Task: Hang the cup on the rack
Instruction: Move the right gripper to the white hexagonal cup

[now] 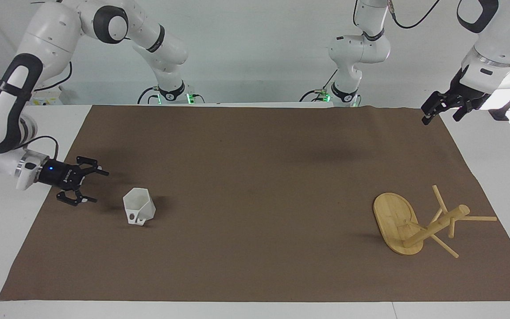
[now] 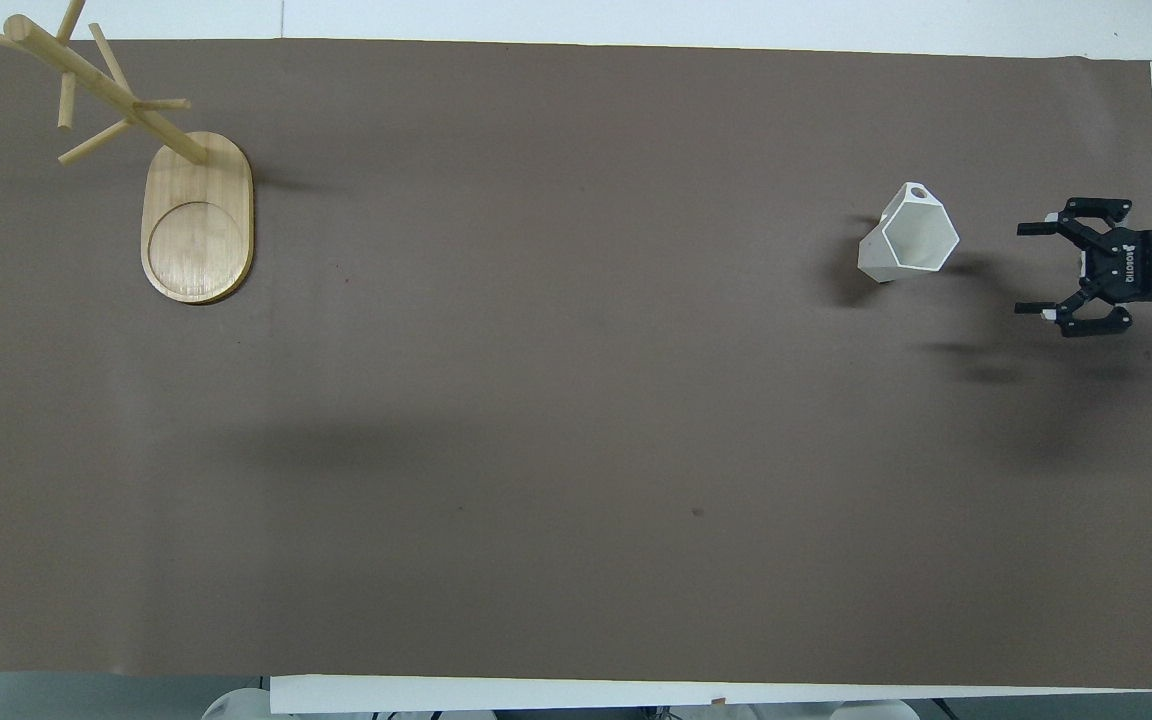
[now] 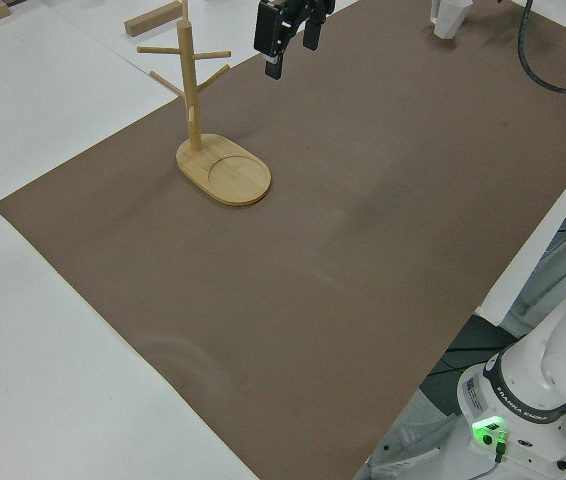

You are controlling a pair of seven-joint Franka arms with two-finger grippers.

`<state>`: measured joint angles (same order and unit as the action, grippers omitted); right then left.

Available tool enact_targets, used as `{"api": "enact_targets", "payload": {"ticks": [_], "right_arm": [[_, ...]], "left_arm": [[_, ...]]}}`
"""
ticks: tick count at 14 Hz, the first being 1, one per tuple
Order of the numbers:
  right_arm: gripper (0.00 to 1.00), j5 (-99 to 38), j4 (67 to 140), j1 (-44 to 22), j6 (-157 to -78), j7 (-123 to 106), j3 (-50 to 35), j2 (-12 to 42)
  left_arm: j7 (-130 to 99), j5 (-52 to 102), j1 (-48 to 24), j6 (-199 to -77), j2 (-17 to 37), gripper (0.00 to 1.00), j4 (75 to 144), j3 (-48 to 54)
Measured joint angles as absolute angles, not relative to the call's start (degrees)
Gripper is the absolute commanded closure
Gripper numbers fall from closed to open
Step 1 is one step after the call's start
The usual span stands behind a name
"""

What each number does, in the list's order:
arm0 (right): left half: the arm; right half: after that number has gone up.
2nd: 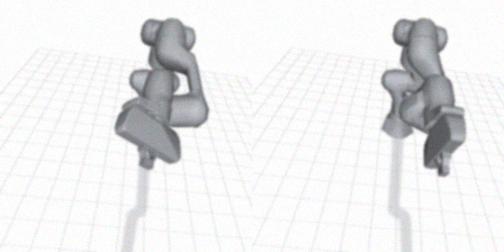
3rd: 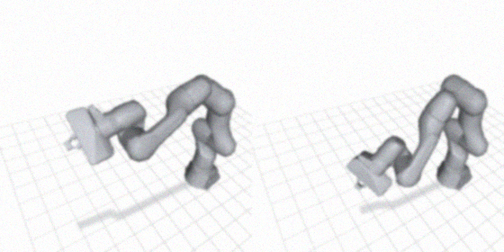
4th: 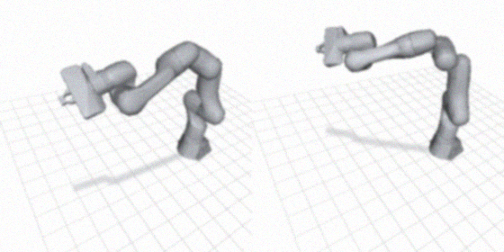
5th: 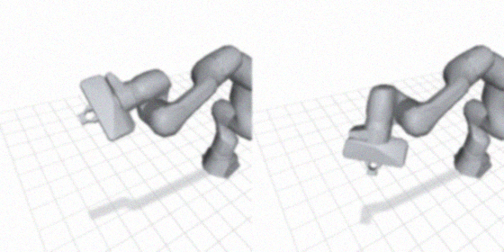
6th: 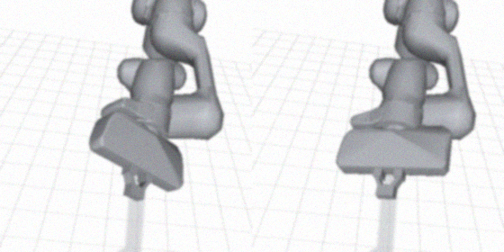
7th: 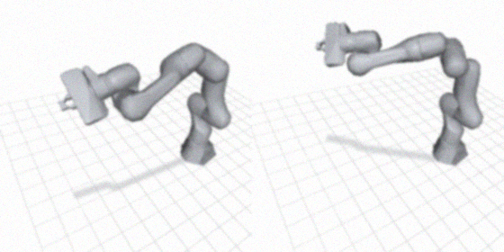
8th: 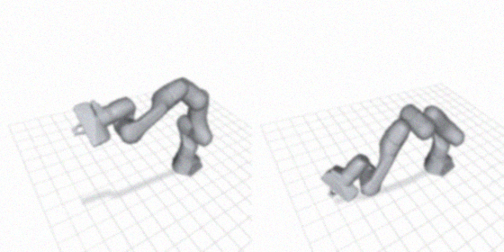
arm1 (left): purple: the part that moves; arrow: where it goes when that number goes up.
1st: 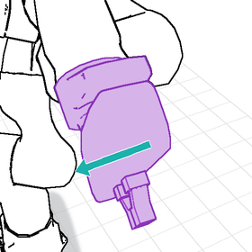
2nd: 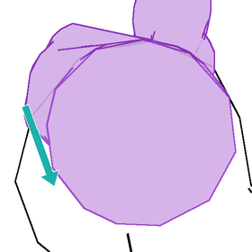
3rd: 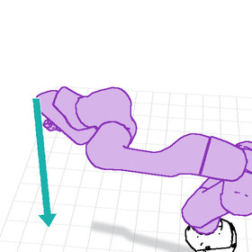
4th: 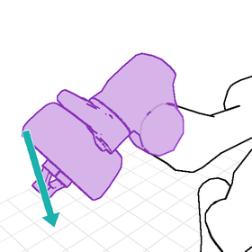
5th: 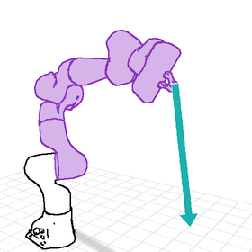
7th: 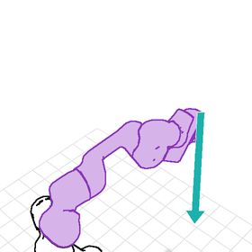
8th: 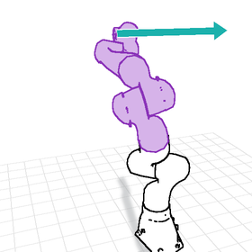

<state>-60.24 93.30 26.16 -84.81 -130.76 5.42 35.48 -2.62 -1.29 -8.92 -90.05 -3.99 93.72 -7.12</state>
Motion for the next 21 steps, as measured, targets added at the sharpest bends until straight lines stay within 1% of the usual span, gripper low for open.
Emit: {"api": "enact_targets", "payload": {"ticks": [2, 4, 12, 21], "right_arm": [[0.0, -63.9, 92.2, 26.2, -83.3, -133.4, 4.5, 39.1], [0.0, -64.9, 91.5, 26.1, -83.2, -135.0, 3.3, 40.7], [0.0, -68.5, 91.5, 24.6, -83.8, -138.6, 2.8, 41.9], [0.0, -71.5, 95.1, 21.9, -87.9, -138.6, 2.7, 42.4]], "left_arm": [[-2.6, -1.3, -8.9, -90.0, -4.0, 0.0, 93.7, -7.1], [-2.6, -1.3, -8.9, -90.0, -4.0, 0.0, 93.7, -7.1], [-2.6, -1.3, -8.9, -90.0, -4.0, 0.0, 93.7, -7.1], [-2.5, -1.3, -9.2, -90.0, -4.0, 0.0, 93.7, -6.7]]}}
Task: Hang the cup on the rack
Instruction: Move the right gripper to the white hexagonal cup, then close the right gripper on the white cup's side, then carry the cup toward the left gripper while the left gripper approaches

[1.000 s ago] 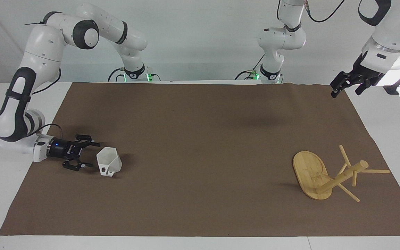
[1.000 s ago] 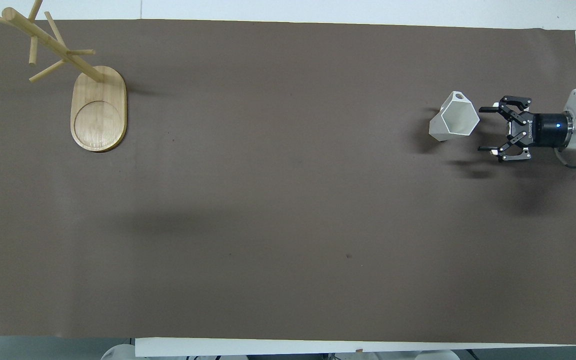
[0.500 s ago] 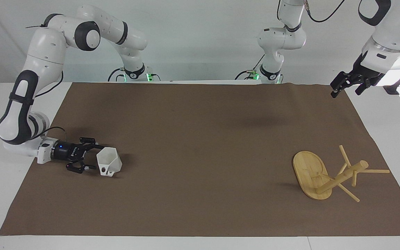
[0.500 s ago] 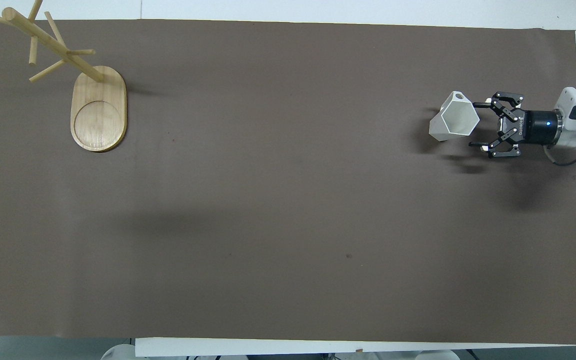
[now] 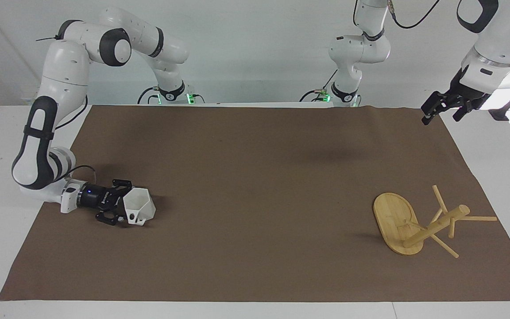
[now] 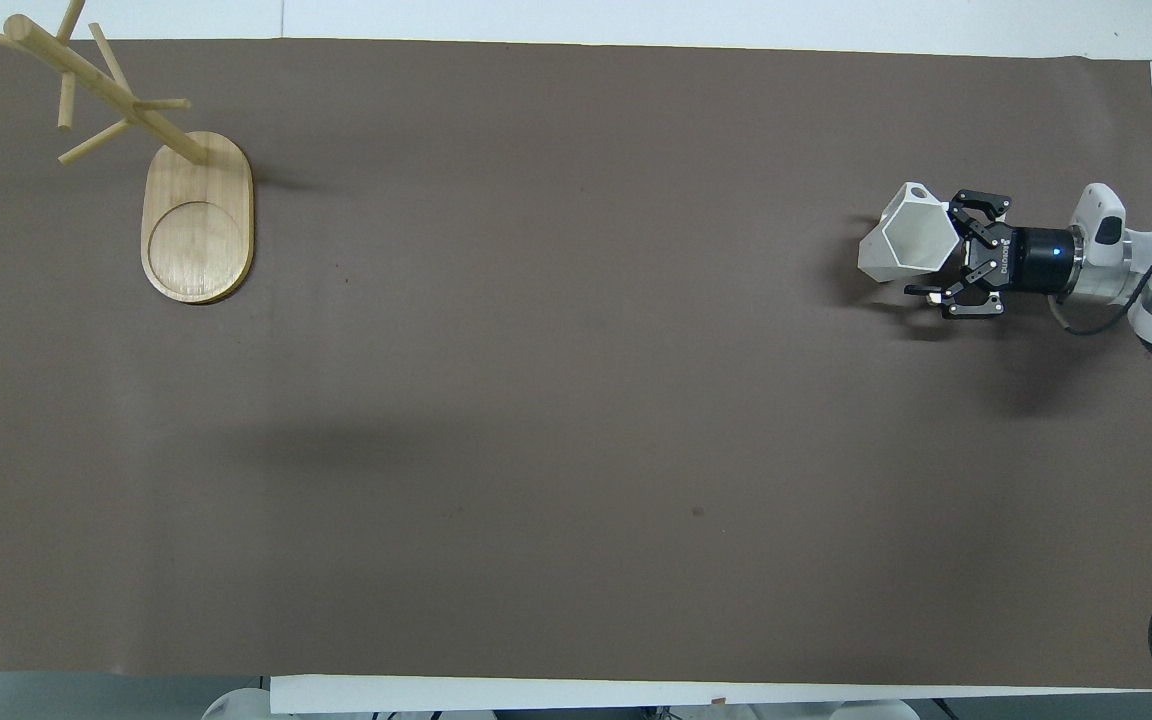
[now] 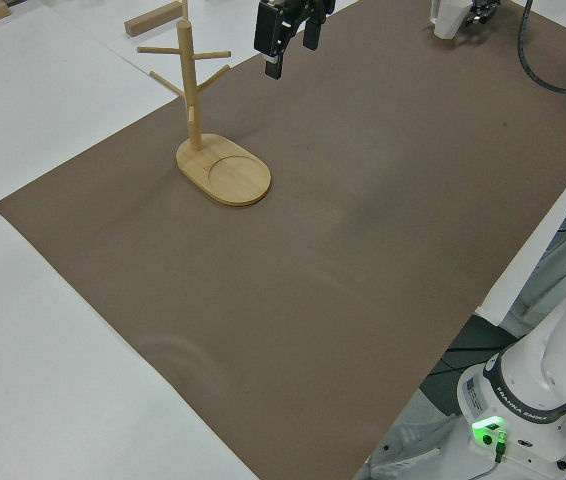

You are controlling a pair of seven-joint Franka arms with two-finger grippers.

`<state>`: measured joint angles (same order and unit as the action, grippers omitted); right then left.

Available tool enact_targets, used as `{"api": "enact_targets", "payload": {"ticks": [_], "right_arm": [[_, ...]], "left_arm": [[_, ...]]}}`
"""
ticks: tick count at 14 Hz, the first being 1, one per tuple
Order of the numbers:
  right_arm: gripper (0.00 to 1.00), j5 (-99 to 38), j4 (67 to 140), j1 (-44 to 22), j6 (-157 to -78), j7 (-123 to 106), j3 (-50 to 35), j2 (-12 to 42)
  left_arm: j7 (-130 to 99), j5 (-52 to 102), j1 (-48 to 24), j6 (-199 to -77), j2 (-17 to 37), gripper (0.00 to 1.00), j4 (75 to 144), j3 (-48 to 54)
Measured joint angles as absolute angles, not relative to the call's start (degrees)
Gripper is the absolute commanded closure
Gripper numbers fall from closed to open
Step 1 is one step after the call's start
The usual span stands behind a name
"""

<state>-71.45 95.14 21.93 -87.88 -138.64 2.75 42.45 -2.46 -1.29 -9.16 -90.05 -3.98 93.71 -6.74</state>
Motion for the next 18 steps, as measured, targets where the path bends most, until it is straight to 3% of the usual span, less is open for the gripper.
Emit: {"api": "enact_targets", "payload": {"ticks": [18], "right_arm": [[0.0, -74.8, 96.7, 20.2, -87.8, -141.6, 1.3, 42.4]], "left_arm": [[-2.5, -1.3, -9.5, -91.4, -3.9, 0.0, 93.7, -6.6]]}}
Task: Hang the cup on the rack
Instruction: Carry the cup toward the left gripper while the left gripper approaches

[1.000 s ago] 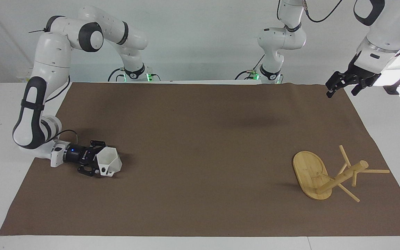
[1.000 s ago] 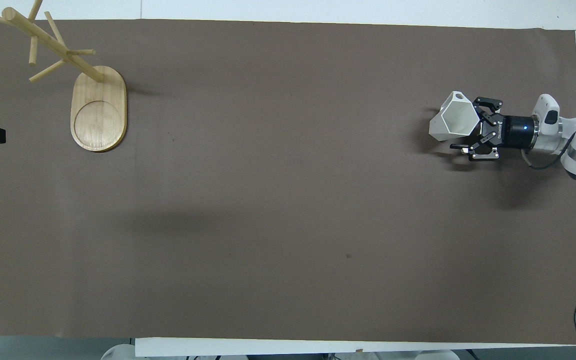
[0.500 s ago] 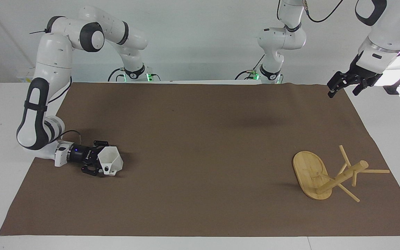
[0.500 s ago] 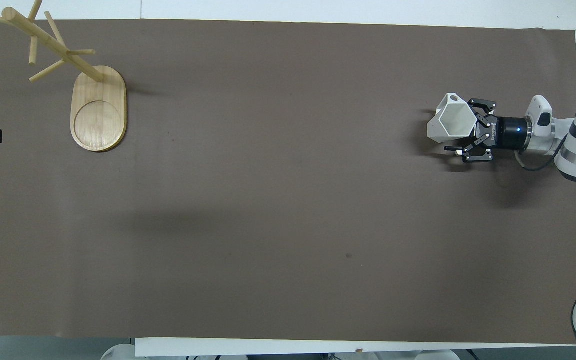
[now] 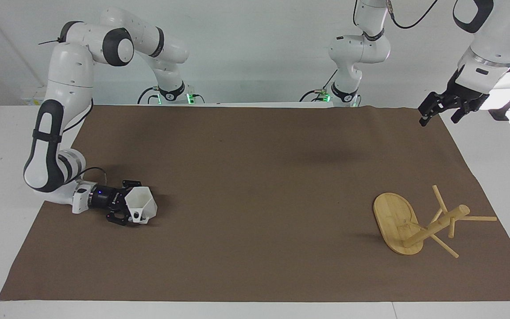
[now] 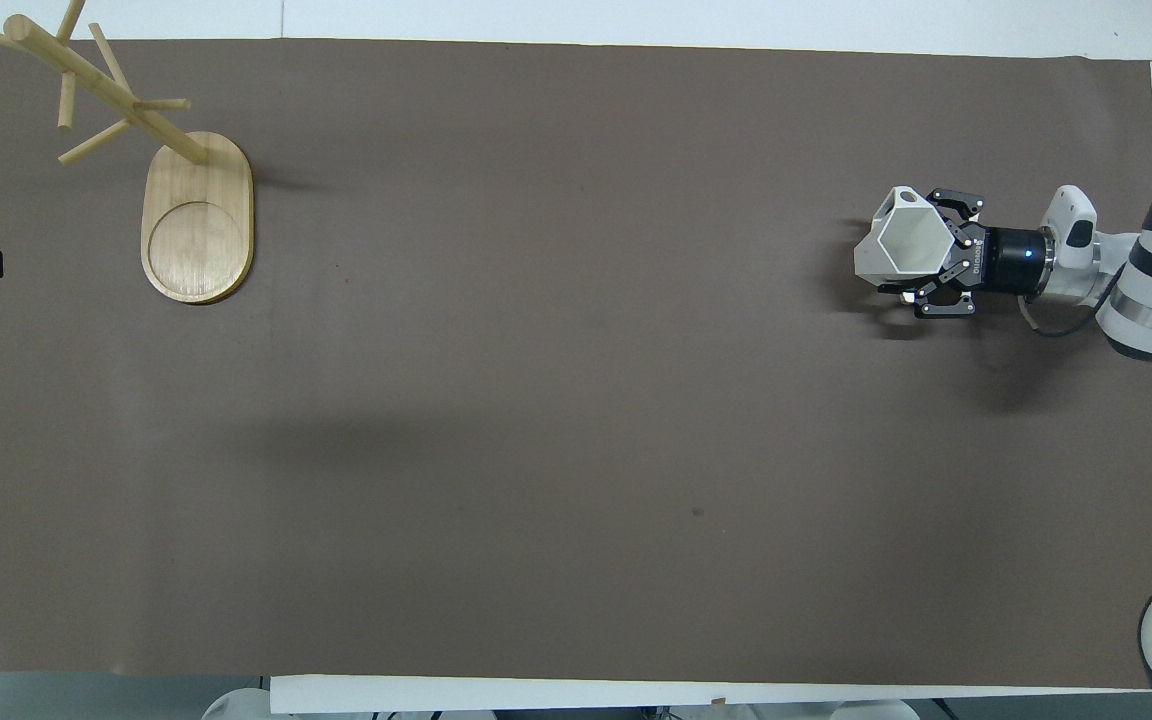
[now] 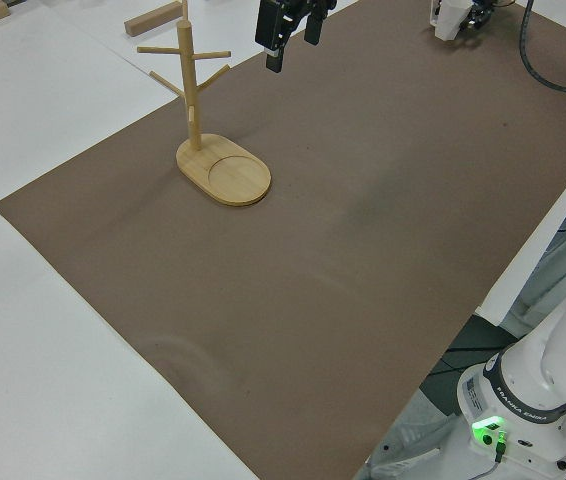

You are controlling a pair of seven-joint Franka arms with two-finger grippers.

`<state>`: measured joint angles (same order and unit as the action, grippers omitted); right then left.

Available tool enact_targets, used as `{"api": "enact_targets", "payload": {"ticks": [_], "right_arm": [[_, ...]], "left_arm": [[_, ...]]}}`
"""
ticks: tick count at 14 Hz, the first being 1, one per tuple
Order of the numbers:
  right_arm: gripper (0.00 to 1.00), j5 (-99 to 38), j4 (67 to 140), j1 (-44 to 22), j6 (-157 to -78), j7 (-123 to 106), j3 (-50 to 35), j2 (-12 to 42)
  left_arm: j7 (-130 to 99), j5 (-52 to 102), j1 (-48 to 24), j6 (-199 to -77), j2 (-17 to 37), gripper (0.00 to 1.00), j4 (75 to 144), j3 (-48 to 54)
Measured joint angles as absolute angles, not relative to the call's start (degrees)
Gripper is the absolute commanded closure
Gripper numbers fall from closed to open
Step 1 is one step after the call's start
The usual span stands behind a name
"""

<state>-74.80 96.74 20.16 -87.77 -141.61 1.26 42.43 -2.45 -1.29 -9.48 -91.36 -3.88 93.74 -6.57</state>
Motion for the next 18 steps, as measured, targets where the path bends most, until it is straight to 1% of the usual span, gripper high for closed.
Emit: {"api": "enact_targets", "payload": {"ticks": [2, 3, 4, 6, 7, 9, 11, 14, 15, 16, 18], "right_arm": [[0.0, -74.8, 96.9, 20.0, -87.6, -141.8, 1.3, 42.4], [0.07, -74.8, 97.2, 20.0, -87.4, -142.0, 1.3, 42.4], [0.2, -74.8, 97.9, 19.9, -87.1, -142.0, 1.3, 42.3], [0.5, -74.8, 99.2, 19.6, -87.0, -142.4, 1.2, 42.2], [0.61, -74.9, 99.5, 19.4, -87.0, -142.5, 1.2, 42.2], [0.72, -75.0, 99.4, 19.0, -86.7, -142.5, 1.0, 41.8], [0.72, -75.1, 99.3, 17.1, -86.4, -142.1, -0.1, 39.1], [0.72, -76.0, 99.2, 9.5, -89.6, -134.1, -0.5, 32.0], [0.72, -78.2, 99.4, 6.4, -91.1, -130.9, -0.5, 30.3], [0.72, -80.9, 99.5, 3.4, -93.1, -129.0, -0.6, 29.3], [0.72, -86.7, 100.0, -2.8, -99.1, -127.9, -0.7, 29.0]], "left_arm": [[-2.5, -1.3, -9.5, -91.4, -3.8, 0.0, 93.7, -6.6], [-2.5, -1.3, -9.5, -91.4, -3.8, 0.0, 93.7, -6.6], [-2.5, -1.3, -9.5, -91.4, -3.8, 0.0, 93.7, -6.6], [-2.5, -1.3, -9.5, -91.4, -3.8, 0.0, 93.7, -6.6], [-2.5, -1.3, -9.5, -91.4, -3.8, 0.0, 93.7, -6.6], [-2.5, -1.3, -9.5, -91.4, -3.8, 0.0, 93.8, -6.6], [-2.5, -1.3, -9.5, -91.4, -3.8, 0.0, 93.8, -6.6], [-2.8, -1.3, -9.6, -91.7, -3.8, 0.0, 93.9, -6.4], [-4.0, -1.3, -10.1, -92.3, -3.7, 0.0, 94.1, -6.3], [-6.1, -1.3, -11.3, -92.9, -3.4, 0.0, 94.3, -6.2], [-13.2, -1.3, -16.1, -94.5, -2.4, 0.0, 94.4, -5.9]]}}
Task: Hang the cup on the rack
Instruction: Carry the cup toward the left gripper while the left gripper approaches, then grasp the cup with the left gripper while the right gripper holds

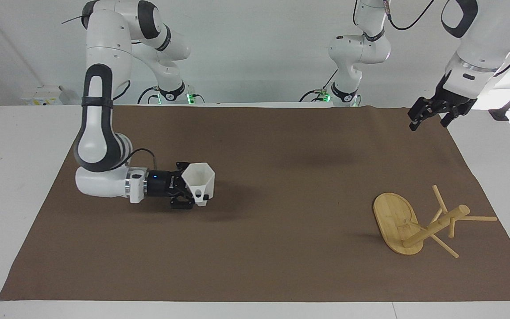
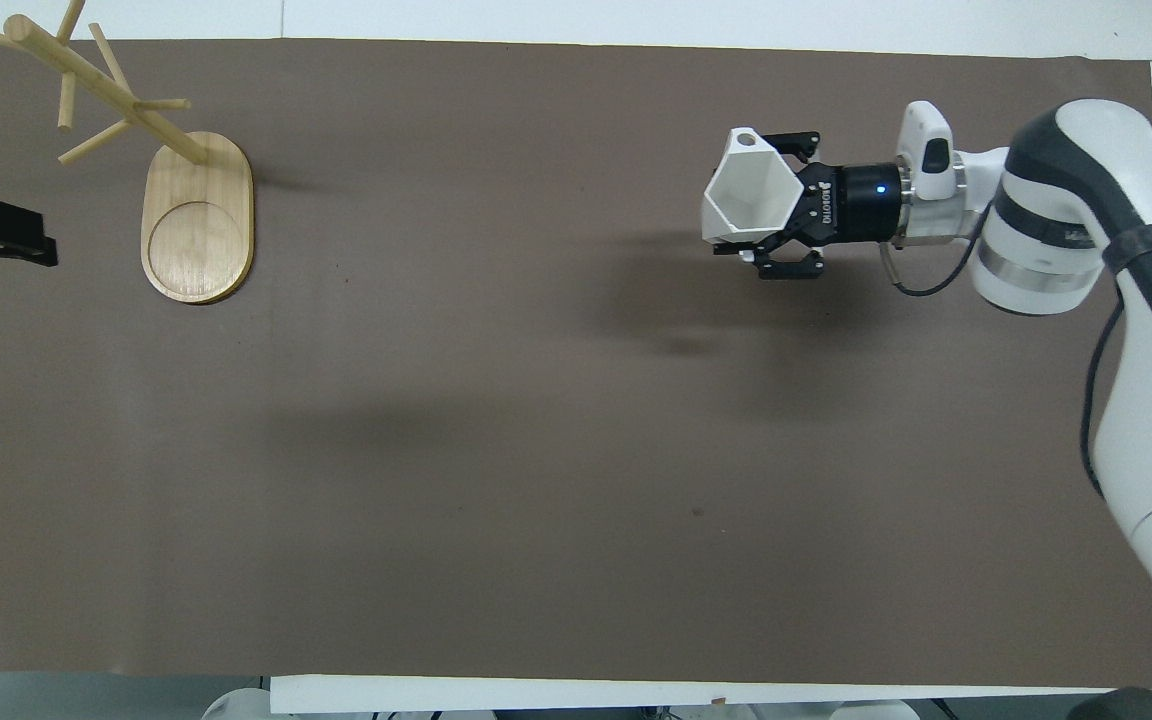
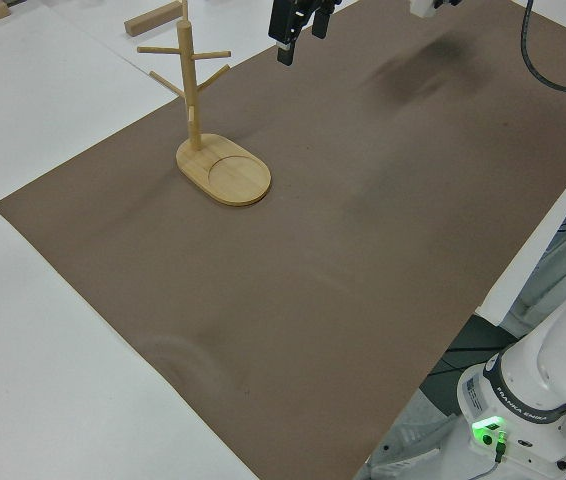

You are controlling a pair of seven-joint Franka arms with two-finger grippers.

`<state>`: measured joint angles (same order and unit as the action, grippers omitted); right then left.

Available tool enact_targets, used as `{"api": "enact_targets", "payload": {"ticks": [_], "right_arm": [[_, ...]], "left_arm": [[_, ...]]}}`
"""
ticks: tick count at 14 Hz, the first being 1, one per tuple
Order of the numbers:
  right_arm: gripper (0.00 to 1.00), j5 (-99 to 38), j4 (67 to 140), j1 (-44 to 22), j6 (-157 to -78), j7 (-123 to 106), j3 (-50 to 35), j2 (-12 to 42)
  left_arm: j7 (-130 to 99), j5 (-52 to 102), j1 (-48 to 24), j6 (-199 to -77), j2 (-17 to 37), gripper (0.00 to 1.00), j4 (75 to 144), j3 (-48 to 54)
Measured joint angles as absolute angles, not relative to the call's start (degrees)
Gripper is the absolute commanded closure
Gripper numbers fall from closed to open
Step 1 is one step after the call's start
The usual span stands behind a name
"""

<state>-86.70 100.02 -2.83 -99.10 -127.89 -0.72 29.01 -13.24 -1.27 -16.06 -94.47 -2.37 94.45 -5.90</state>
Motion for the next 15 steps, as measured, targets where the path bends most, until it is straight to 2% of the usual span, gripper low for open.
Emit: {"api": "enact_targets", "payload": {"ticks": [5, 8, 11, 15], "right_arm": [[0.72, -101.0, 102.1, -16.9, -112.4, -127.8, -0.9, 29.5], [0.72, -106.0, 103.0, -23.2, -117.2, -127.8, -0.9, 29.3], [0.72, -108.2, 103.3, -26.9, -122.8, -127.8, -0.9, 28.5], [0.72, -111.2, 103.5, -29.8, -124.5, -127.8, -0.8, 27.9]], "left_arm": [[-32.5, -1.3, -29.5, -101.3, 2.9, 0.0, 94.0, -5.4], [-42.1, -1.1, -36.1, -102.2, 10.5, 0.0, 87.5, -5.3], [-46.8, -0.7, -39.3, -102.1, 17.9, 0.0, 80.4, -5.4], [-49.7, 1.4, -39.4, -101.4, 19.4, 0.01, 78.9, -5.7]]}}
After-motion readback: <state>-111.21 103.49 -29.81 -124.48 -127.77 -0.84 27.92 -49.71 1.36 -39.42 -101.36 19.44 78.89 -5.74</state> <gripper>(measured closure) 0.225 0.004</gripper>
